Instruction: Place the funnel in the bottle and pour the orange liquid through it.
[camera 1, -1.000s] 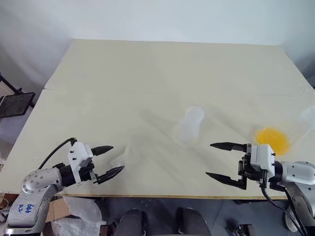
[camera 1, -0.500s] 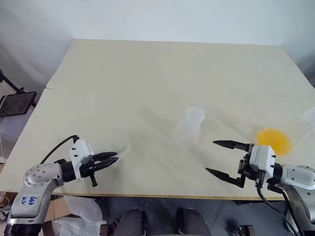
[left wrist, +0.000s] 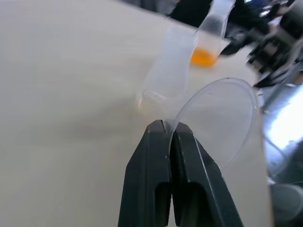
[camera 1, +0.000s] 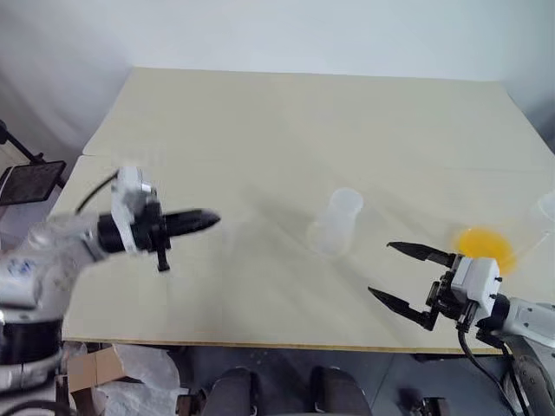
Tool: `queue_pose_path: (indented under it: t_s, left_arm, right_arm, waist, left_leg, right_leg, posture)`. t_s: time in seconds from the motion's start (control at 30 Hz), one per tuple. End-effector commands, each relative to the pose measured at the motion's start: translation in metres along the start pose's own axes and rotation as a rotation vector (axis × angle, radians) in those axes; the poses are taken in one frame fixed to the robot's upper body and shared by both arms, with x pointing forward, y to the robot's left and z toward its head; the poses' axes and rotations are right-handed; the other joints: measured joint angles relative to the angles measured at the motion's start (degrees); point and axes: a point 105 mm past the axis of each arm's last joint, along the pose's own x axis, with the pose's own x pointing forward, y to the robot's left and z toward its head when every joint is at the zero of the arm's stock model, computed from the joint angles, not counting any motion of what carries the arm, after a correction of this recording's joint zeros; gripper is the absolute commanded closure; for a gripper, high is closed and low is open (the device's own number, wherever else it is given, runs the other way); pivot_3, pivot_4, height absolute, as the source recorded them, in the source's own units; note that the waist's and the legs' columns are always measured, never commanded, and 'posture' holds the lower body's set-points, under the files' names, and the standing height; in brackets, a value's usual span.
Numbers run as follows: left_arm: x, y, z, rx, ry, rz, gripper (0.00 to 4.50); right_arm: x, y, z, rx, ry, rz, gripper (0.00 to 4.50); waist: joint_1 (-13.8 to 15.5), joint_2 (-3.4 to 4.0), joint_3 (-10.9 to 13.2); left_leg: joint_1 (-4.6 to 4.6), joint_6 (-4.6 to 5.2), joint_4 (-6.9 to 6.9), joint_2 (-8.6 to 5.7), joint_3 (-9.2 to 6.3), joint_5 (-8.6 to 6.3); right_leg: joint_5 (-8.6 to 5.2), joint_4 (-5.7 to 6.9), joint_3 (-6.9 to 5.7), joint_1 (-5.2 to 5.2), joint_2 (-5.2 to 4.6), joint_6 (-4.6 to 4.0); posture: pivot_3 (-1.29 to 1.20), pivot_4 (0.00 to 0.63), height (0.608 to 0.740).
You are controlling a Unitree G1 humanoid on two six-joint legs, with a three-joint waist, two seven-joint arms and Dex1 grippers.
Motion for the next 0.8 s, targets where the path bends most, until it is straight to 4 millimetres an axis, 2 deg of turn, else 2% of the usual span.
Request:
queue_pose_path:
  t_s: [0.03, 0.13, 0.23, 0.43, 0.57, 0.67, 0.8]
  left_arm:
    - [0.014, -0.001, 0.010, -0.105, 0.092, -0.117, 4.45]
    - [0.033, 0.002, 0.030, -0.102, 0.193, -0.173, 4.45]
    - [0.051, 0.000, 0.050, -0.102, 0.201, -0.250, 4.45]
    - [0.095, 0.000, 0.068, -0.032, 0.270, -0.321, 4.45]
    - [0.108, -0.002, 0.072, -0.048, 0.304, -0.344, 4.45]
    - [0.125, 0.000, 0.063, 0.019, 0.392, -0.336, 4.45]
    - [0.137, 0.006, 0.058, 0.045, 0.436, -0.316, 4.45]
  right_arm:
    - [-0.003, -0.005, 0.011, -0.015, -0.045, -0.081, 0.00]
    - [-0.008, -0.016, 0.022, -0.033, -0.102, -0.200, 0.00]
    - [-0.015, -0.023, 0.028, -0.049, -0.139, -0.296, 0.00]
    - [-0.025, -0.020, 0.028, -0.051, -0.138, -0.386, 0.00]
    - [-0.025, -0.017, 0.027, -0.051, -0.134, -0.397, 0.00]
    - [-0.023, -0.014, 0.025, -0.048, -0.136, -0.404, 0.00]
    - [-0.018, -0.012, 0.024, -0.047, -0.146, -0.406, 0.00]
  waist:
    - [0.0, -0.01, 0.0]
    - [0.0, -0.06, 0.0]
    - [0.0, -0.07, 0.0]
    - [0.1, -0.07, 0.0]
    - [-0.2, -0.07, 0.0]
    - [-0.1, -0.07, 0.0]
    - [0.0, -0.07, 0.0]
  left_leg:
    - [-0.01, 0.00, 0.00, -0.02, 0.00, 0.00]
    - [-0.03, -0.01, -0.01, -0.14, 0.10, 0.01]
    - [-0.08, -0.03, 0.01, -0.15, 0.17, 0.03]
    - [-0.11, -0.05, 0.02, -0.19, 0.15, 0.04]
    - [-0.12, -0.05, 0.02, -0.16, 0.21, 0.04]
    - [-0.12, -0.08, 0.01, -0.11, 0.22, 0.06]
    - [-0.12, -0.09, 0.02, -0.12, 0.30, 0.06]
  right_leg:
    - [0.00, 0.02, -0.01, 0.00, 0.01, 0.00]
    - [0.00, 0.03, 0.02, -0.08, 0.09, 0.01]
    - [-0.01, -0.01, 0.10, -0.13, 0.16, 0.01]
    - [-0.01, -0.03, 0.10, -0.13, 0.18, 0.01]
    - [-0.01, -0.04, 0.15, -0.19, 0.20, 0.01]
    - [-0.03, -0.03, 0.17, -0.21, 0.28, -0.02]
    - [-0.03, -0.06, 0.28, -0.21, 0.28, -0.02]
  posture:
    - [0.00, 0.150, 0.740]
    - [0.00, 0.150, 0.740]
    - [0.00, 0.150, 0.740]
    - [0.00, 0.150, 0.740]
    - [0.00, 0.150, 0.740]
    - [0.00, 0.150, 0.740]
    - [0.00, 0.150, 0.740]
